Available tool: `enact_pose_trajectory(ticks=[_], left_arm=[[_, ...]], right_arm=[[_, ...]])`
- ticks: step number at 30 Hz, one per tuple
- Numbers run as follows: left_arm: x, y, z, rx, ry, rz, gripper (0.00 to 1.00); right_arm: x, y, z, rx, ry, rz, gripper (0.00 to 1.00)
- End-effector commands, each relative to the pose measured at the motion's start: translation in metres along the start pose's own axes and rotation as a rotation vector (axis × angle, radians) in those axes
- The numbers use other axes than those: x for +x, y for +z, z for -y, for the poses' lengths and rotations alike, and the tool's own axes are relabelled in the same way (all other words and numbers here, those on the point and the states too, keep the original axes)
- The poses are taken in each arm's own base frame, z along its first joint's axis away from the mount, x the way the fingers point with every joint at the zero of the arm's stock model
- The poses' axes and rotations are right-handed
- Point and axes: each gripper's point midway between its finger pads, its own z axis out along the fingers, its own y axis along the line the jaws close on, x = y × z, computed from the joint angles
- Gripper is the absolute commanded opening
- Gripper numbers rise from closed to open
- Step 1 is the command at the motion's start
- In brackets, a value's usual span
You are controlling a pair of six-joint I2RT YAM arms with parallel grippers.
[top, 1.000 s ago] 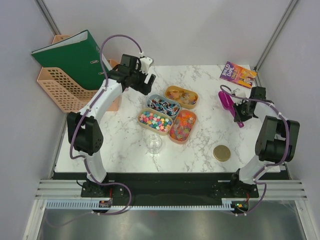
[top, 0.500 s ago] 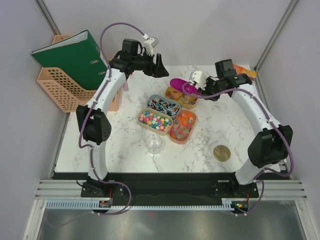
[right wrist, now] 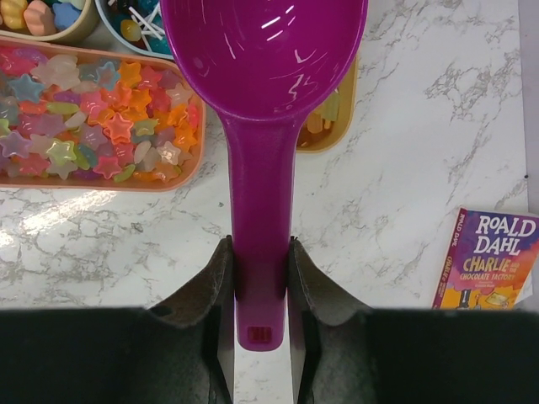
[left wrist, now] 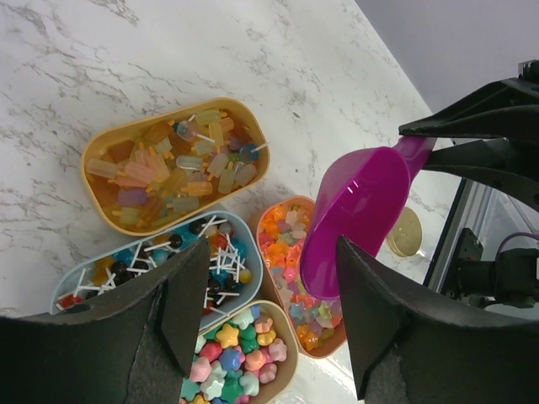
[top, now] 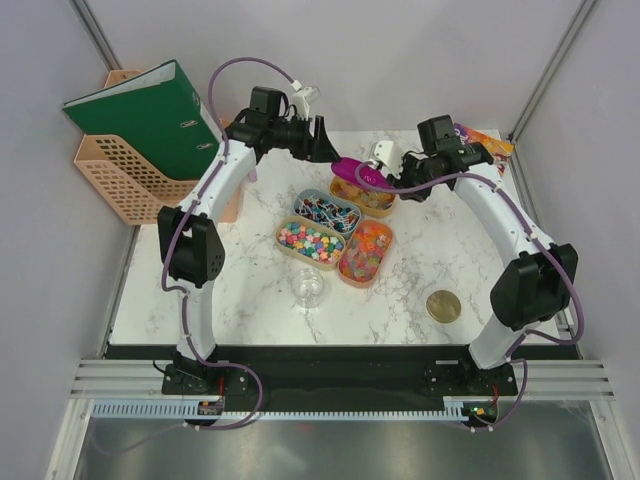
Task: Pack the candies
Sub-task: Pick up the spatula from the center of the board.
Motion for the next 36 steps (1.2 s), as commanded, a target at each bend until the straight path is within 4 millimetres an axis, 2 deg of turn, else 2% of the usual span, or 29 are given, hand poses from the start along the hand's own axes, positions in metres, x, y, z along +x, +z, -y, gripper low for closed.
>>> enact_pose_trajectory(ticks=[1, 7, 10, 15, 16, 18, 19, 20, 21, 23, 24, 25, 26, 27, 28, 29, 30, 31, 32, 33, 34, 36], left_arm=[[-0.009, -0.011, 0.026, 0.061, -0.003, 0.022, 0.68], [-0.004, -0.01, 0.032, 0.094, -0.002, 0.009, 0.61], [0.0, -0.007, 0.037, 0.118, -0.007, -0.004, 0.54], [0.001, -0.005, 0.047, 0.186, -0.022, -0.011, 0.44], [0.003, -0.005, 0.051, 0.215, -0.023, -0.016, 0.34], [0.005, -0.004, 0.051, 0.228, -0.031, -0.022, 0.24], [0.008, -0.005, 0.052, 0.243, -0.037, -0.029, 0.08], [0.009, -0.006, 0.051, 0.249, -0.038, -0.03, 0.02], [0.01, -0.008, 0.052, 0.264, -0.041, -0.034, 0.02], [0.015, -0.016, 0.054, 0.334, -0.046, -0.044, 0.02], [0.017, -0.017, 0.054, 0.359, -0.051, -0.05, 0.02], [0.021, -0.02, 0.055, 0.394, -0.066, -0.06, 0.02], [0.023, -0.022, 0.05, 0.403, -0.076, -0.06, 0.02], [0.025, -0.023, 0.048, 0.419, -0.086, -0.063, 0.02], [0.031, -0.024, 0.051, 0.465, -0.103, -0.077, 0.02], [0.036, -0.025, 0.048, 0.48, -0.125, -0.086, 0.02], [0.041, -0.025, 0.047, 0.496, -0.147, -0.097, 0.02], [0.044, -0.025, 0.048, 0.532, -0.159, -0.101, 0.02], [0.052, -0.025, 0.048, 0.553, -0.195, -0.118, 0.02], [0.05, -0.027, 0.052, 0.608, -0.213, -0.119, 0.02], [0.059, -0.026, 0.051, 0.627, -0.257, -0.136, 0.02], [0.062, -0.026, 0.052, 0.646, -0.323, -0.159, 0.02]], right_arm=[[-0.019, -0.001, 0.016, 0.046, -0.002, 0.049, 0.0], [-0.027, 0.006, 0.024, 0.058, -0.011, 0.066, 0.0], [-0.033, 0.009, 0.026, 0.06, -0.024, 0.077, 0.0], [-0.038, 0.01, 0.02, 0.052, -0.041, 0.084, 0.0], [-0.039, 0.008, 0.019, 0.053, -0.04, 0.087, 0.0], [-0.037, 0.008, 0.014, 0.044, -0.035, 0.086, 0.0], [-0.038, 0.002, 0.013, 0.053, -0.038, 0.091, 0.02], [-0.038, -0.001, 0.013, 0.058, -0.034, 0.092, 0.1], [-0.037, -0.005, 0.01, 0.065, -0.004, 0.091, 0.4], [-0.045, -0.029, 0.012, 0.11, 0.027, 0.137, 0.62], [-0.045, -0.035, 0.007, 0.108, 0.041, 0.16, 0.79], [-0.061, -0.06, 0.006, 0.135, 0.042, 0.256, 0.84], [-0.062, -0.073, 0.008, 0.16, 0.052, 0.301, 0.91], [-0.057, -0.074, 0.0, 0.146, 0.062, 0.336, 0.98], [-0.081, -0.104, -0.007, 0.146, 0.012, 0.497, 0.98], [-0.077, -0.114, -0.002, 0.18, 0.031, 0.532, 0.98], [-0.074, -0.112, -0.007, 0.181, 0.063, 0.545, 0.98], [-0.08, -0.123, -0.006, 0.206, 0.069, 0.58, 0.98], [-0.083, -0.124, -0.01, 0.179, 0.112, 0.6, 0.98], [-0.084, -0.123, -0.013, 0.157, 0.129, 0.607, 0.98], [-0.085, -0.123, -0.014, 0.143, 0.141, 0.612, 0.98], [-0.088, -0.12, -0.023, 0.092, 0.152, 0.633, 0.98]])
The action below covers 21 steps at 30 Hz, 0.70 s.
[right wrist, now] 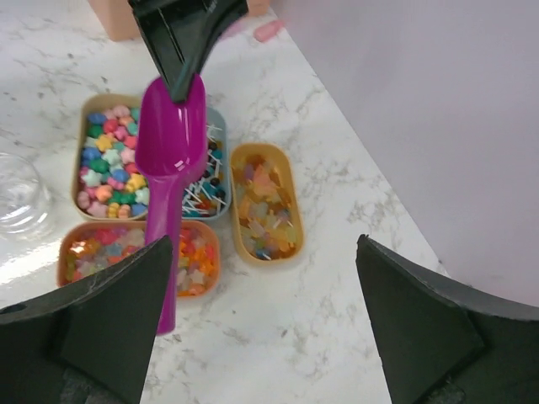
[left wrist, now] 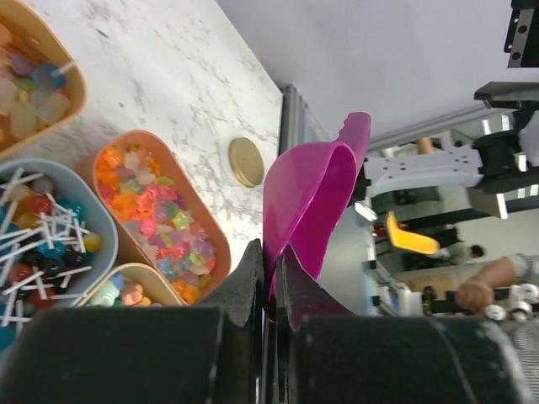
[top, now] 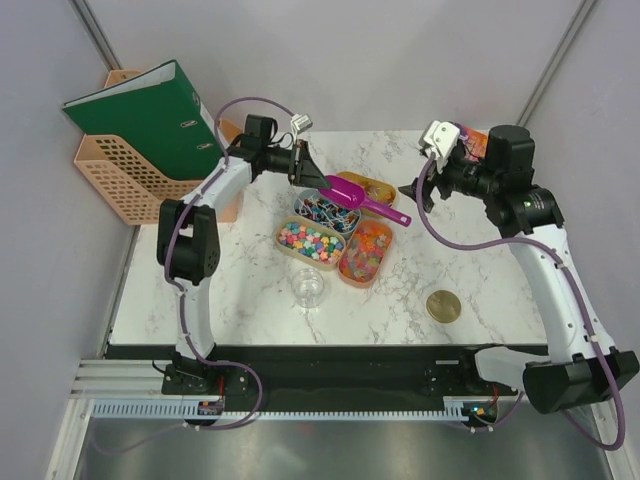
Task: Pack the candies
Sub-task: Pick up the spatula from the center of the board.
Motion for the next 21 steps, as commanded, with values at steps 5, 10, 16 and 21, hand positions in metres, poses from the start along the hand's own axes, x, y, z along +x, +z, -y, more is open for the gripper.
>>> enact_pose_trajectory(ticks=[5, 10, 16, 21], left_arm=[[0.009, 0.001, 0.015, 0.171, -0.101, -0.047, 0.02], [0.01, 0.0, 0.019, 0.205, -0.13, -0.066, 0.02], [0.009, 0.0, 0.015, 0.205, -0.134, -0.066, 0.02], [0.005, 0.001, 0.017, 0.203, -0.125, -0.063, 0.02]], right_arm=[[0.002, 0.028, -0.035, -0.24, 0.09, 0.086, 0.85], [0.022, 0.03, -0.052, -0.314, 0.04, 0.068, 0.81], [0.03, 0.031, -0.068, -0.367, -0.012, 0.056, 0.82], [0.032, 0.036, -0.074, -0.374, -0.075, 0.045, 0.81]])
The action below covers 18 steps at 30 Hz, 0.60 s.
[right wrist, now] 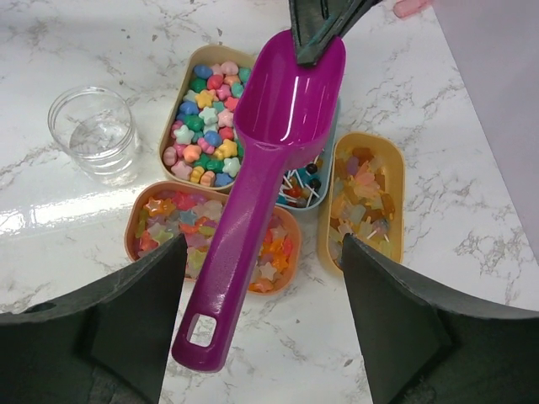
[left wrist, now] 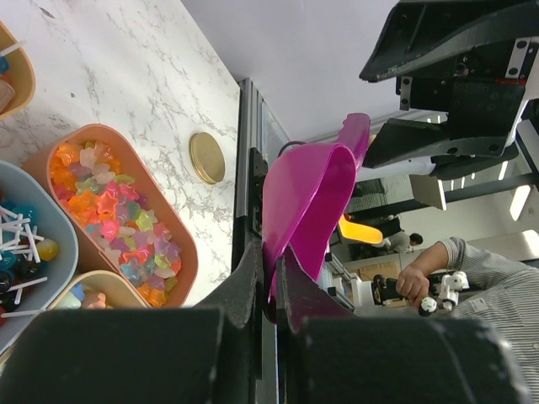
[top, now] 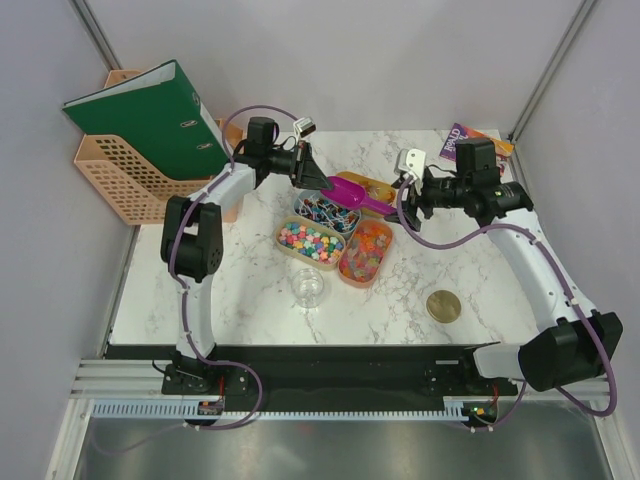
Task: Pack the candies
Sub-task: Pick up the spatula from the center of the board.
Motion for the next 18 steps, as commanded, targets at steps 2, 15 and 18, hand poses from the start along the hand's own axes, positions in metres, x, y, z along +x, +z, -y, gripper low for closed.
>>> enact_pose_trajectory(ticks=[2, 15, 18], left_arm=[[-0.002, -0.001, 0.02, 0.069, 0.012, -0.044, 0.02], [-0.006, -0.001, 0.023, 0.066, 0.02, -0.04, 0.02], [-0.006, -0.001, 0.022, 0.066, 0.017, -0.04, 0.02]], right_arm=[[-0.008, 0.004, -0.008, -0.022, -0.105, 0.023, 0.8], [-0.007, 0.014, 0.005, 0.063, -0.1, 0.044, 0.65], [-0.008, 0.015, 0.008, 0.079, -0.103, 0.046, 0.62]])
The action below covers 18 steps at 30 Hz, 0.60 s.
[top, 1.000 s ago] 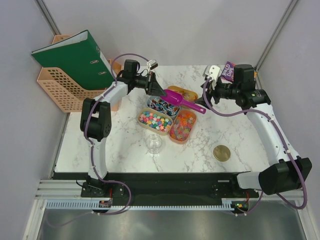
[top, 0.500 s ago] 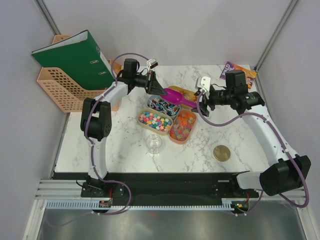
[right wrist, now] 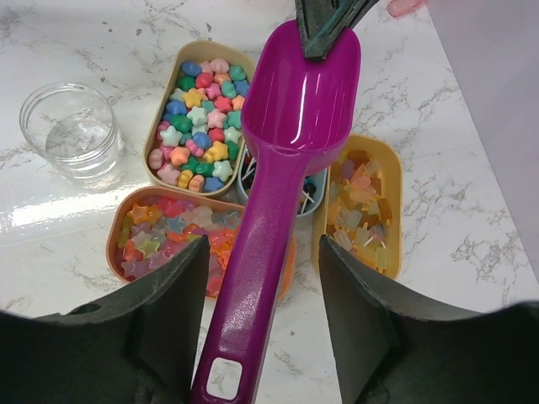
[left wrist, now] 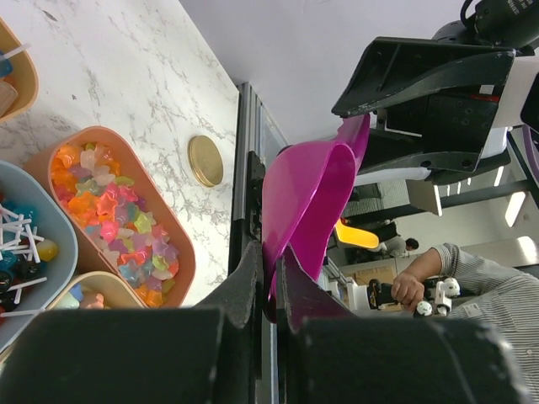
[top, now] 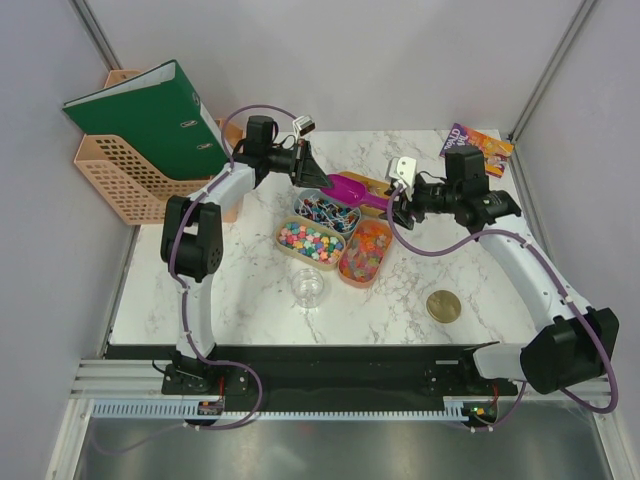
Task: Pack the candies
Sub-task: Pick up the spatula from the center of the board.
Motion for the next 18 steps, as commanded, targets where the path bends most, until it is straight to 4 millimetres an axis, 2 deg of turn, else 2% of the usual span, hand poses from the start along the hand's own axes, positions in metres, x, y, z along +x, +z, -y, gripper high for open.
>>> enact_pose_trajectory(ticks=[1, 7, 18], left_arm=[[-0.002, -0.001, 0.022, 0.068, 0.032, -0.047, 0.02], [-0.004, -0.001, 0.023, 0.069, 0.041, -0.046, 0.02], [-0.003, -0.001, 0.022, 0.072, 0.033, -0.049, 0.02]], right_arm=[[-0.021, -0.004, 0.012, 0.063, -0.057, 0.053, 0.6], [-0.026, 0.0, 0.012, 0.064, -0.056, 0.061, 0.57], [-0.015, 0.008, 0.014, 0.075, -0.028, 0.015, 0.51]])
